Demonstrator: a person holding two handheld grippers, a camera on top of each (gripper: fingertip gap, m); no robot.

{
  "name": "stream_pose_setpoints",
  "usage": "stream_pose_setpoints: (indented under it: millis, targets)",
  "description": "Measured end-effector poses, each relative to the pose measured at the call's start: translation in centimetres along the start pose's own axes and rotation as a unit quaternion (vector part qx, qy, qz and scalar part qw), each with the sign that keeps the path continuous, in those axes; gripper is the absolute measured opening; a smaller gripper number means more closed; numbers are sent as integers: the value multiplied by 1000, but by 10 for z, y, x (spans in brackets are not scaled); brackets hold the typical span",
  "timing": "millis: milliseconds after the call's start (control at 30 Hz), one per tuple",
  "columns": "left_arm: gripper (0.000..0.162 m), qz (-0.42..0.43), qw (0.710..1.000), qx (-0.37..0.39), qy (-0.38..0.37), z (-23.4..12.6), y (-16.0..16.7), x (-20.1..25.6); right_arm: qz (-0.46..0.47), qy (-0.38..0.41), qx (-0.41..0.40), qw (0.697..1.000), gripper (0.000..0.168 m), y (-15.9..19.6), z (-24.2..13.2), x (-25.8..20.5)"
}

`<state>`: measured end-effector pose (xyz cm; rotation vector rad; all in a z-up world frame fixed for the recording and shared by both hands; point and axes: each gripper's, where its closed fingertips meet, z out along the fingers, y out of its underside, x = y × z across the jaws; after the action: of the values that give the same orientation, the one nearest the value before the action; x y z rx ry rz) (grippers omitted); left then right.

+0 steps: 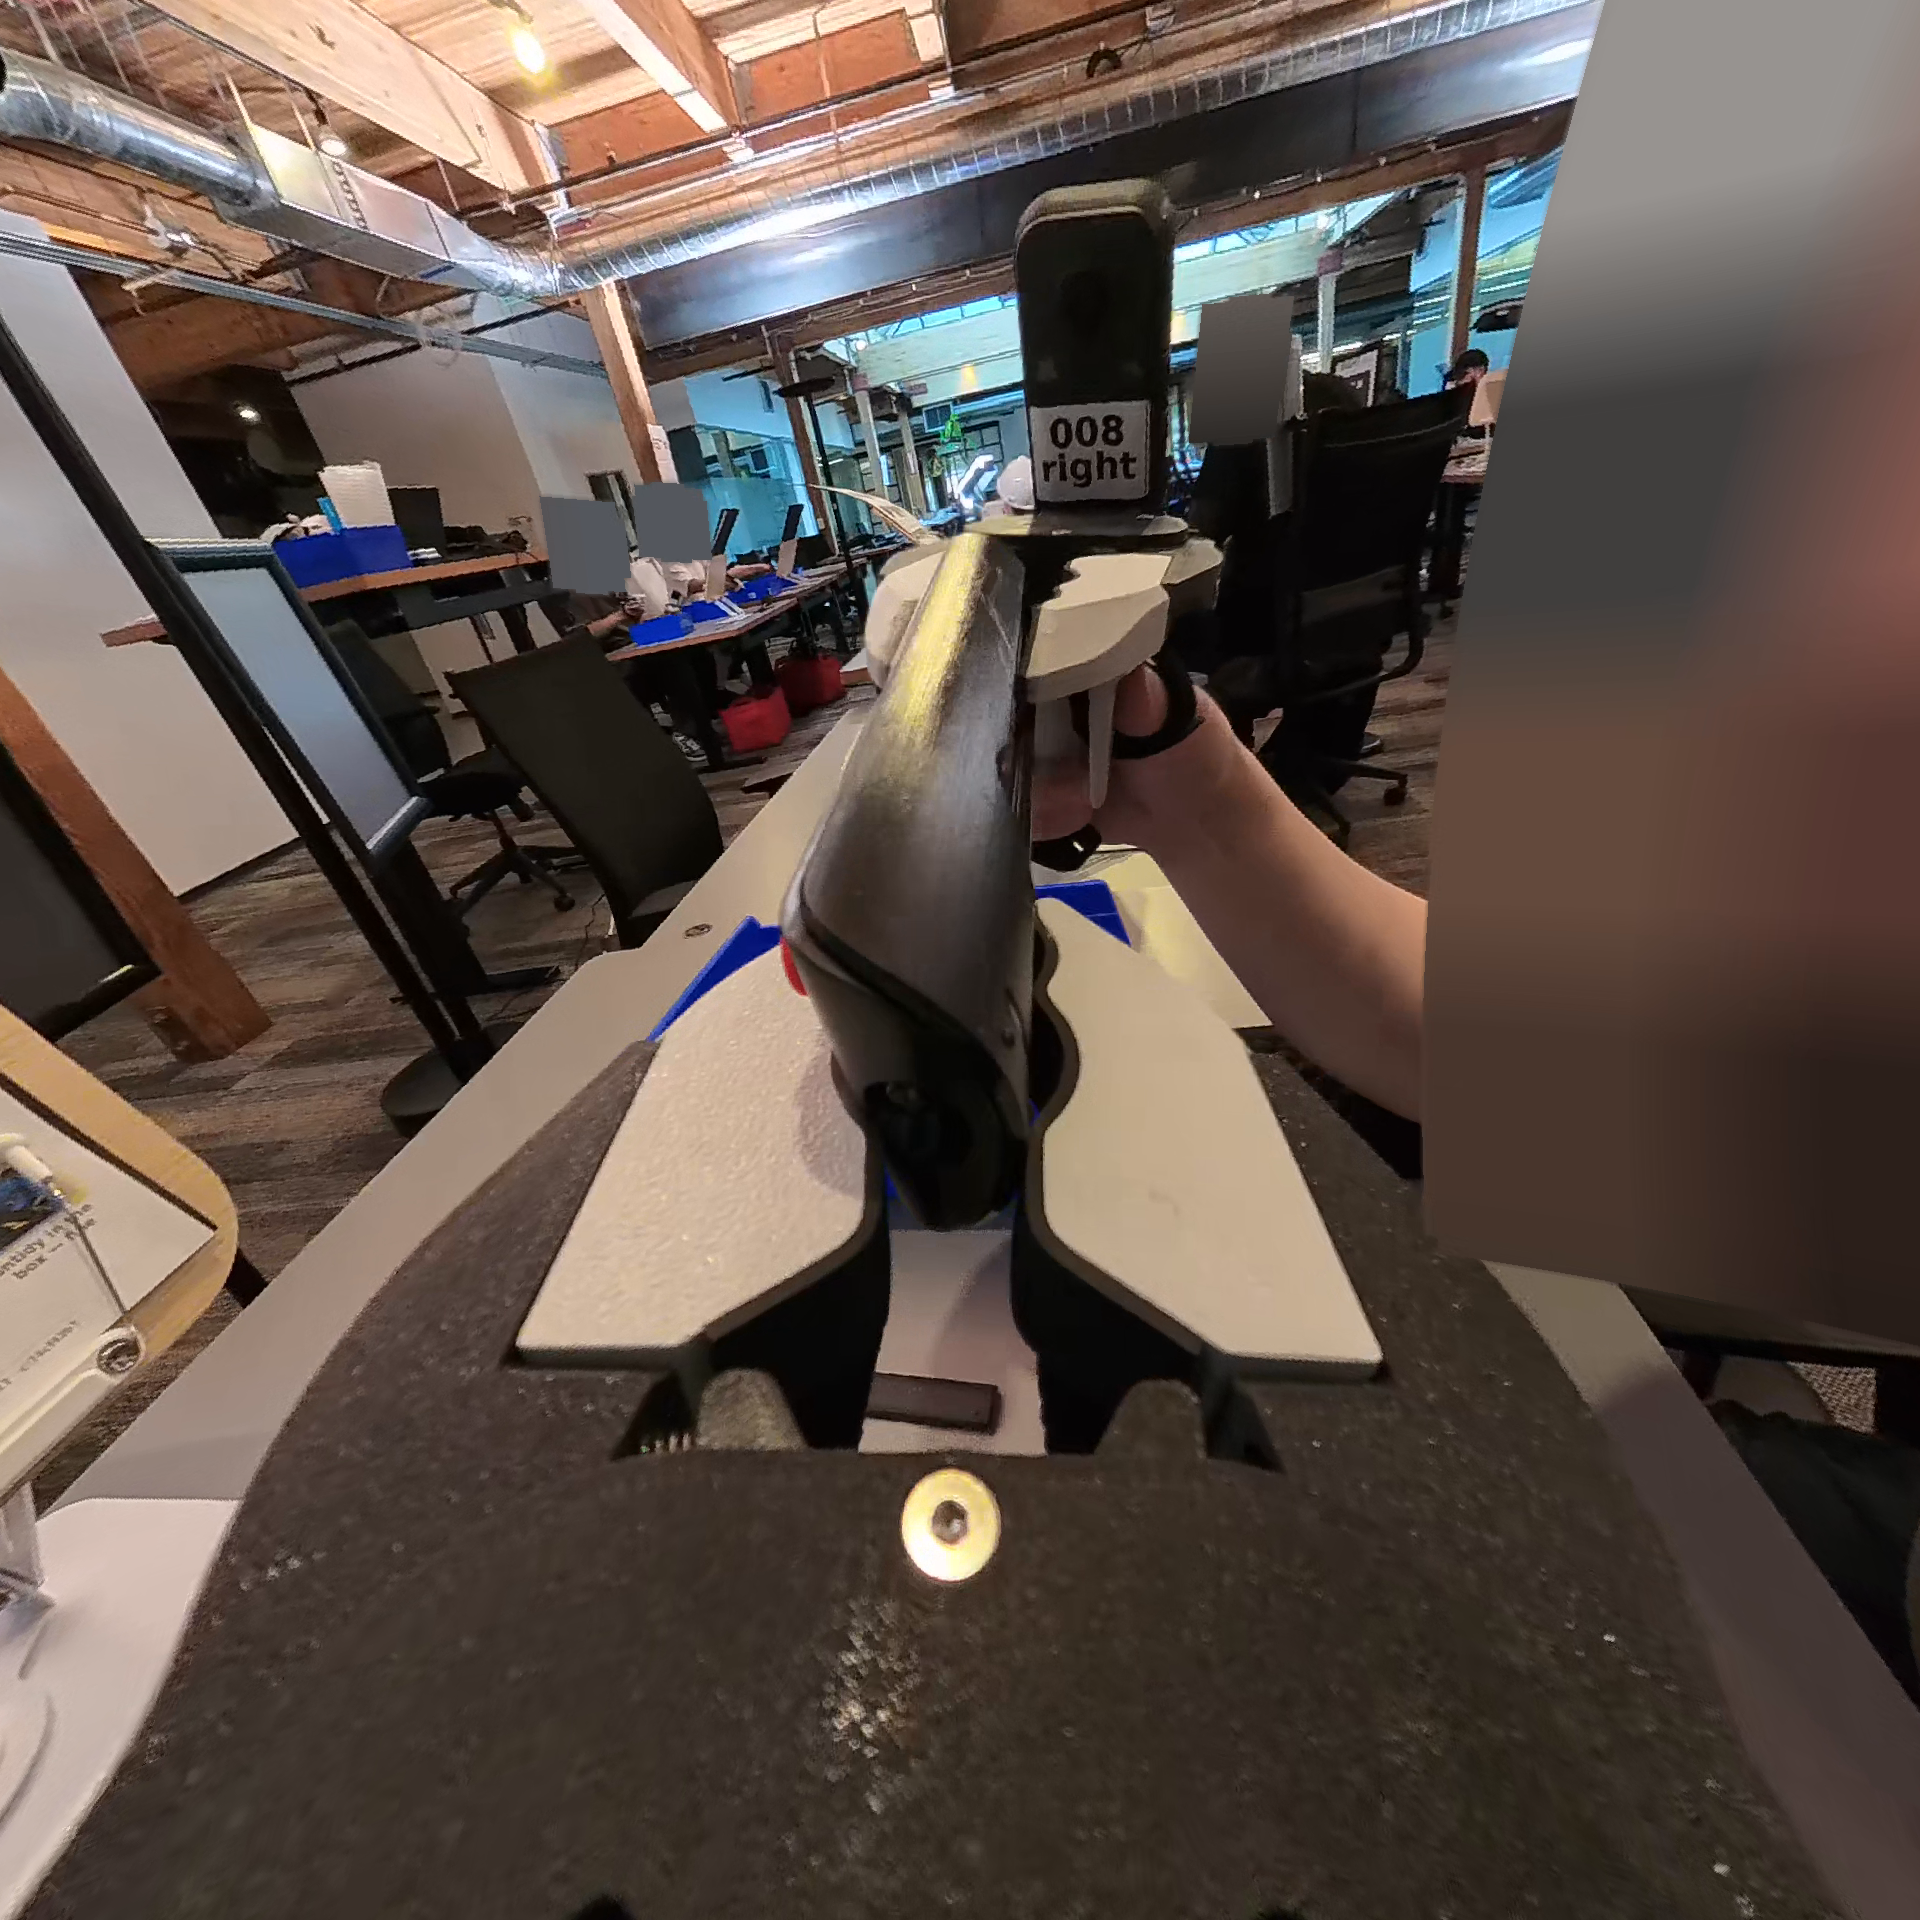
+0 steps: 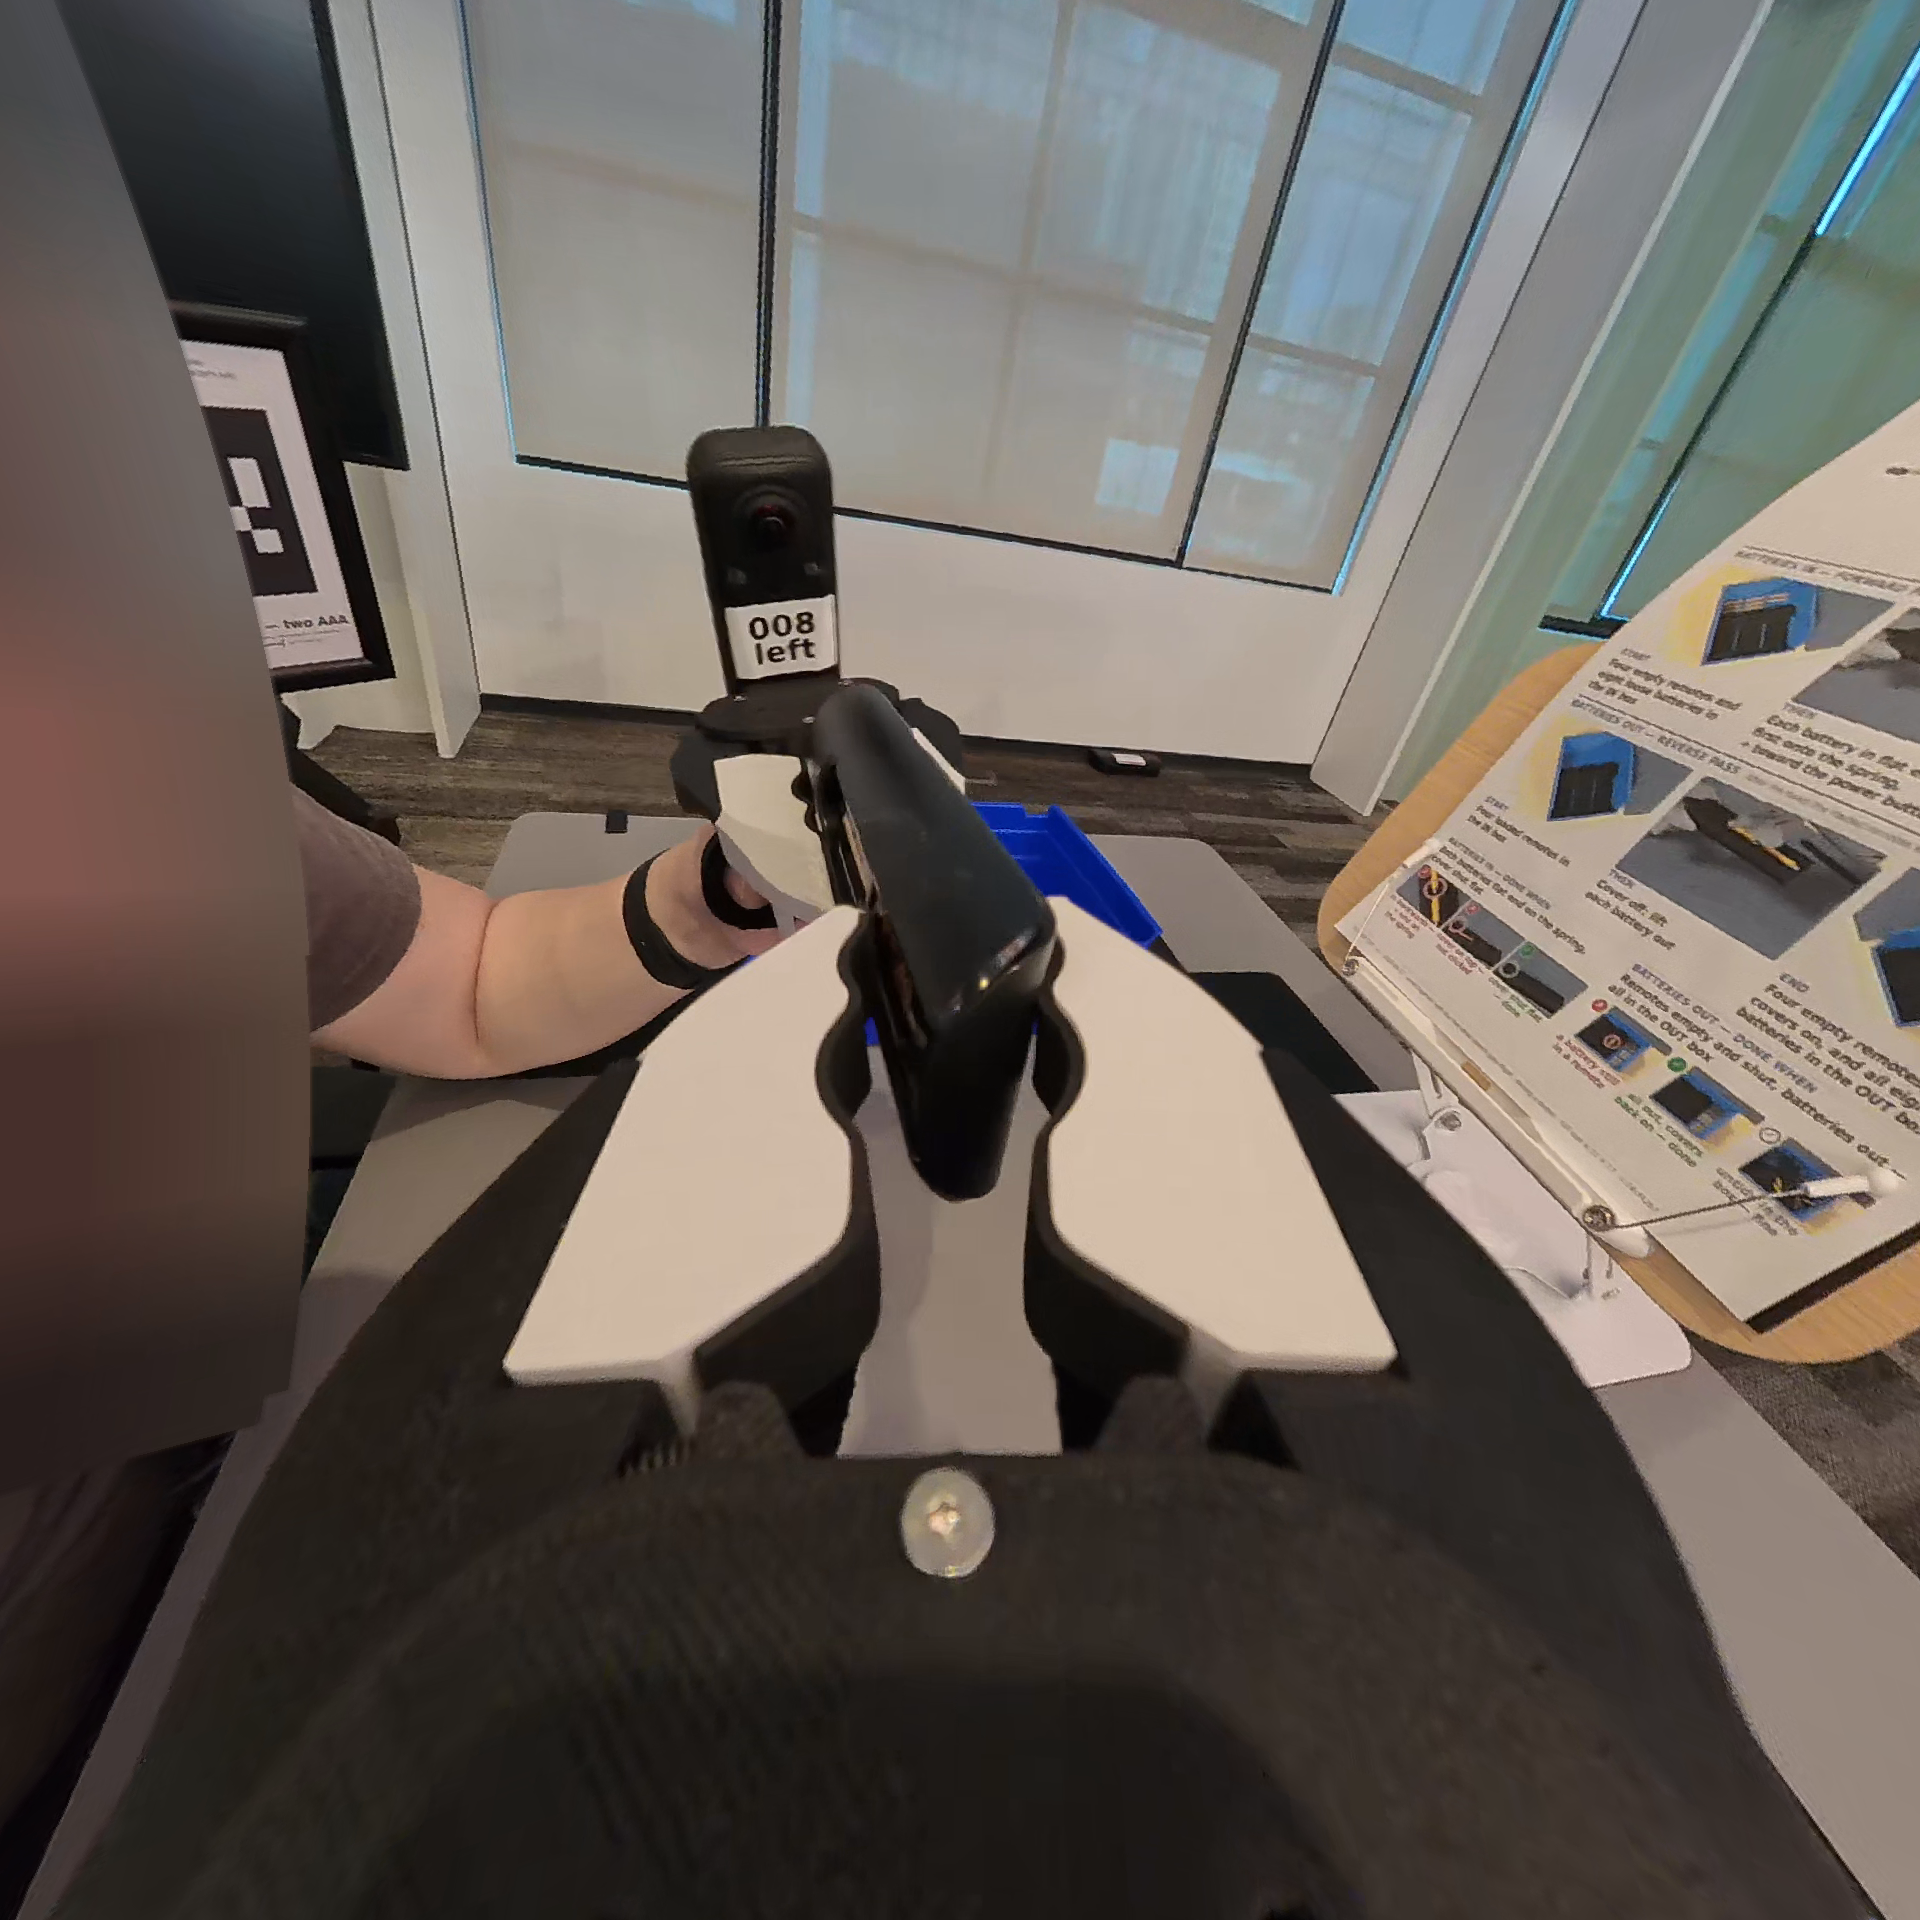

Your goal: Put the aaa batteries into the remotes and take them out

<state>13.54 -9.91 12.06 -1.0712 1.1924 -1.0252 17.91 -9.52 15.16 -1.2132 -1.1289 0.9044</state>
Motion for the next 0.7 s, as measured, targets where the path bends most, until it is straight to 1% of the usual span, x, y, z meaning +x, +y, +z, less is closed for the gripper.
stream_pose_setpoints:
  millis: [233,700]
  targets:
    - [23,-3,1000,-7,9,-1,1,0,44,-36,10,998,25,1,3,-4]
    - [23,-35,999,-15,30,-5,3,-1,90,-59,4,994,21,4,6,-7]
